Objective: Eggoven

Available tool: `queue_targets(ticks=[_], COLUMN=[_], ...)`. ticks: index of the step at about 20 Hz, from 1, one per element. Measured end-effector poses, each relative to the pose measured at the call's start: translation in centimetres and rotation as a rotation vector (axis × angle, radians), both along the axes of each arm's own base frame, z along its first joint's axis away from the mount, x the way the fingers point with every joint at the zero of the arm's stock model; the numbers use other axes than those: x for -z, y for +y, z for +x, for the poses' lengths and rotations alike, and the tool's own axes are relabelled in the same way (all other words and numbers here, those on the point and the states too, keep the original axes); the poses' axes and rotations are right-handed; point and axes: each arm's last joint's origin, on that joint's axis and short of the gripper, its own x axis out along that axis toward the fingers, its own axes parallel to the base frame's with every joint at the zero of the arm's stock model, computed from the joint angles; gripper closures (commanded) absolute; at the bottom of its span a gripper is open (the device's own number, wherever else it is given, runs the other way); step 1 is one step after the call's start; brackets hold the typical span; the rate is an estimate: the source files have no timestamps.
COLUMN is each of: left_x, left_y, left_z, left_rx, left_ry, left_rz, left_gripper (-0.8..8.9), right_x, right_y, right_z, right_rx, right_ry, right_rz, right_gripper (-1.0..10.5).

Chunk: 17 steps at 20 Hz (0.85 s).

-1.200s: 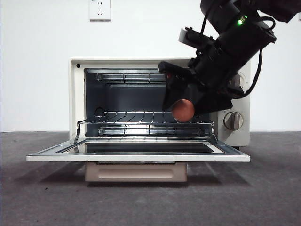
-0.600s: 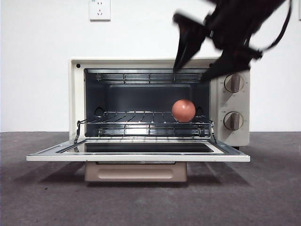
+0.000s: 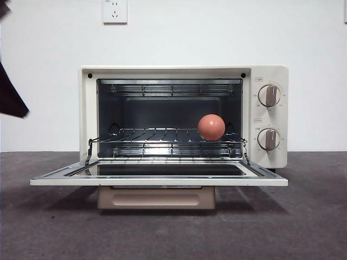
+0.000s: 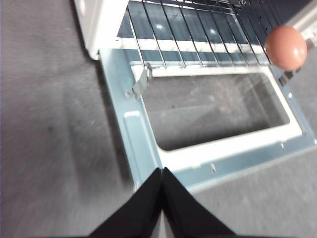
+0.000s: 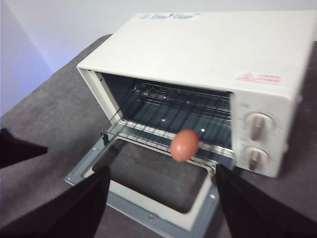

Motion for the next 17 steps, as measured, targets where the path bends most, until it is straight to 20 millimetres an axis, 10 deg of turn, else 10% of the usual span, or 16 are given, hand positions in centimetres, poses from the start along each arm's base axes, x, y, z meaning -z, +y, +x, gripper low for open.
queue_targets(ticks=[7, 17], left_x=[5.1, 9.8], left_y=[1.7, 0.8], left_z=[5.4, 7.9], left_rx=[-0.054, 0.046], left_ry=[0.156, 0.242], left_rz=[-0.059, -0.131], left_gripper=[8.08, 8.08], right_x=[0.1, 0.1], right_y=[-2.7, -2.8], right_z=[-3.6, -3.8], right_rx=[0.057, 0.061], right_ry=[-0.025, -0.027], right_rz=[-0.007, -0.006], right_gripper=[6.0, 6.0])
